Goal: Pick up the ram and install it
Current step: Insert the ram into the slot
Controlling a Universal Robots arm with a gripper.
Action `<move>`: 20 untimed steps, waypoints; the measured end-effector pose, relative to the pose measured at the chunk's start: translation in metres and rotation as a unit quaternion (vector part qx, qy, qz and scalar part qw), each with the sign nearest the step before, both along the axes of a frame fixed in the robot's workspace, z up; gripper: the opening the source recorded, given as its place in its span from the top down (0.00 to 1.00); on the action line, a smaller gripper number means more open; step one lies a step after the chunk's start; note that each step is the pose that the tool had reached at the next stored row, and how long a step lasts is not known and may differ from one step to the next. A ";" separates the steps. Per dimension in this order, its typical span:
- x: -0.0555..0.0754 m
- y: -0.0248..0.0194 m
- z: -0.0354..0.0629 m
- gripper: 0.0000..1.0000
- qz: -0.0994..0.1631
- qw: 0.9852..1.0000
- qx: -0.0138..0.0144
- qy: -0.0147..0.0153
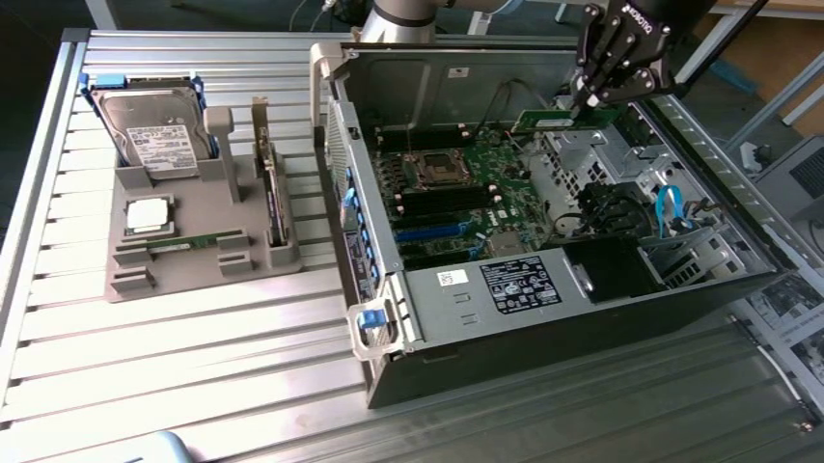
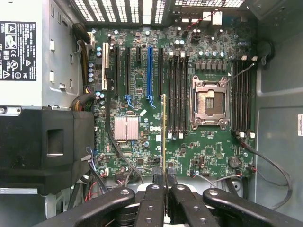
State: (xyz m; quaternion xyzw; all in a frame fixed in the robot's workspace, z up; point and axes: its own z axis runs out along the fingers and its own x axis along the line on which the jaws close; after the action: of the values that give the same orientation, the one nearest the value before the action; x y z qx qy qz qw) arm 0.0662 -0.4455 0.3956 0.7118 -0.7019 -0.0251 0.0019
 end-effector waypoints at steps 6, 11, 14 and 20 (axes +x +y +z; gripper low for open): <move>0.000 0.0000 -0.0010 0.88 0.000 1.000 0.000 0.000; 0.000 0.0000 -0.0021 0.88 0.000 1.000 0.000 0.000; 0.000 0.0000 -0.0027 0.88 0.000 1.000 0.000 0.000; 0.000 0.0000 -0.0040 0.88 0.000 1.000 0.000 0.000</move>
State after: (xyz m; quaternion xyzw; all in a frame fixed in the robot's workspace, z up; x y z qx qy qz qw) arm 0.0662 -0.4455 0.3915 0.7118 -0.7019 -0.0251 0.0019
